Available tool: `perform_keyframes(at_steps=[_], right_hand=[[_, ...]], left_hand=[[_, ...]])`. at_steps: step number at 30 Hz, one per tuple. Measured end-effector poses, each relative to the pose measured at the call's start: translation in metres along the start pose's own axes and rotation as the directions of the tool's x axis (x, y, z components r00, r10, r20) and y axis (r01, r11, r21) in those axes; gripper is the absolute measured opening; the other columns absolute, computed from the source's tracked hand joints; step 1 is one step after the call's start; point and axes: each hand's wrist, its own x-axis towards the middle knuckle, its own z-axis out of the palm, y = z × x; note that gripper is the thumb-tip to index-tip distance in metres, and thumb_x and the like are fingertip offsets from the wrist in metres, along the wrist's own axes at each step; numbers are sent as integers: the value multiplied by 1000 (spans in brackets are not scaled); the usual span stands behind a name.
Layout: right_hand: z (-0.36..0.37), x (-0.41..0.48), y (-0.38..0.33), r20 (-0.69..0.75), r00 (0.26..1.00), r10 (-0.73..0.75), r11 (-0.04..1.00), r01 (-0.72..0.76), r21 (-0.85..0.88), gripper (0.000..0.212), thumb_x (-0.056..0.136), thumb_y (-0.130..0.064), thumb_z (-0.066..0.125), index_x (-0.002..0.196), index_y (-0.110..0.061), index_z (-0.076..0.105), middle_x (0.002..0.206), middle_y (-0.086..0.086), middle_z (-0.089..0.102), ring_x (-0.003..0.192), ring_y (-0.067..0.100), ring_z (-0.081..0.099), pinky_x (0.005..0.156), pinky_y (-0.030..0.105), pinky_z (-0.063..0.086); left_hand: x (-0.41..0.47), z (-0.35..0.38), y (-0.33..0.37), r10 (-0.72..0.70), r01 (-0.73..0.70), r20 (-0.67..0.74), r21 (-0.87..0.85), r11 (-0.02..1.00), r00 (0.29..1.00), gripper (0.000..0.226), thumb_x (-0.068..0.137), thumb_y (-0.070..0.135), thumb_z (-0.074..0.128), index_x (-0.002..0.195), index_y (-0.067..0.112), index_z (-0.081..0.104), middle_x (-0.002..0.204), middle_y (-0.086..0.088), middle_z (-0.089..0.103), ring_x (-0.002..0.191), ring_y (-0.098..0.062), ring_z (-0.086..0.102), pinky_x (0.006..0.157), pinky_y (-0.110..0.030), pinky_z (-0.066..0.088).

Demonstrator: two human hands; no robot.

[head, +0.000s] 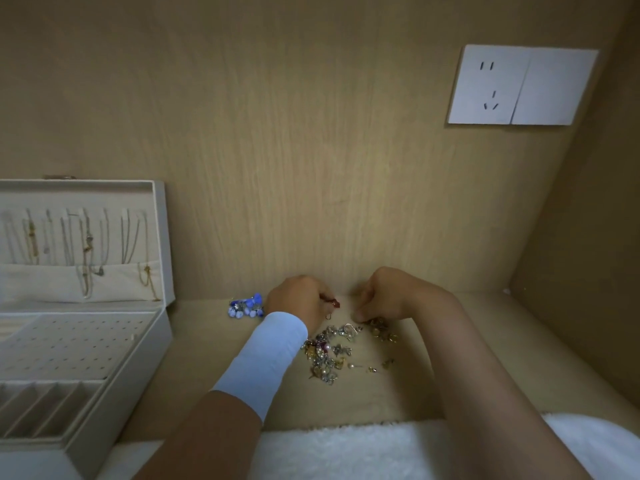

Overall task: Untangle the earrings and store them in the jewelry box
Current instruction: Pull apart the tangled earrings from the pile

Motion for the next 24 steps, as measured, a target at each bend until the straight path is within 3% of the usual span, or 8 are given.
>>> perform_keyframes(at_steps=[3,6,9,11,13,17,22,24], right_hand=[[-1,-2,-3,-11,1000,-10,1000,10,17,11,79,-28,82,84,-18,78,77,-4,69,82,16,66,75,28,52],[-6,-6,-9,-46,997,-60,984,66,163,6,86,-22,76,80,-22,76,78,-8,71,80,11,67,74,26,51],[-16,-14,-16,-69,993,-96,947,113,300,7,92,-20,70,88,-16,74,71,-5,69,62,6,60,54,16,45],[-20,-17,-21,-87,988,-125,892,151,427,13,97,-20,65,95,-10,73,82,8,74,68,14,63,48,18,43],[-20,-17,-27,-100,982,-162,794,190,577,17,101,-20,58,102,-8,70,94,12,77,73,16,66,52,23,44],[-6,-8,-38,-149,979,-142,618,205,759,18,104,-18,53,108,-8,67,83,3,71,61,12,63,50,23,43],[17,4,-39,-61,994,-92,507,100,856,22,104,-13,51,114,0,66,81,6,72,55,11,63,44,21,41],[18,4,-37,-12,997,-75,508,49,860,24,104,-17,52,116,-2,65,81,5,74,53,13,64,39,20,37]], left_hand=[[0,-2,-11,-8,8,-9,-40,999,1000,14,86,32,68,98,33,75,96,14,72,91,-11,65,79,-24,50],[-1,-8,-22,-10,10,2,-169,986,1000,8,86,29,69,93,31,72,88,15,69,88,-8,64,80,-24,49],[-2,-19,-29,3,5,24,-325,946,1000,10,85,22,70,86,31,67,79,15,68,82,-6,64,84,-26,51],[-1,-28,-34,24,-4,45,-389,921,999,11,83,19,71,84,30,68,73,11,68,74,-7,64,84,-29,52],[0,-36,-40,32,-8,48,-422,907,998,12,81,18,73,84,29,68,76,0,72,75,-12,66,85,-32,53],[-3,-41,-49,17,-13,6,-425,905,1000,17,83,12,72,84,28,67,73,2,71,69,-6,67,81,-27,53],[-5,-35,-52,21,-6,54,-269,963,998,14,81,20,74,86,32,69,83,12,71,83,-6,66,83,-25,52],[-5,-32,-51,26,-3,95,-238,971,995,14,80,21,76,90,31,72,86,12,71,86,-6,66,86,-25,53]])
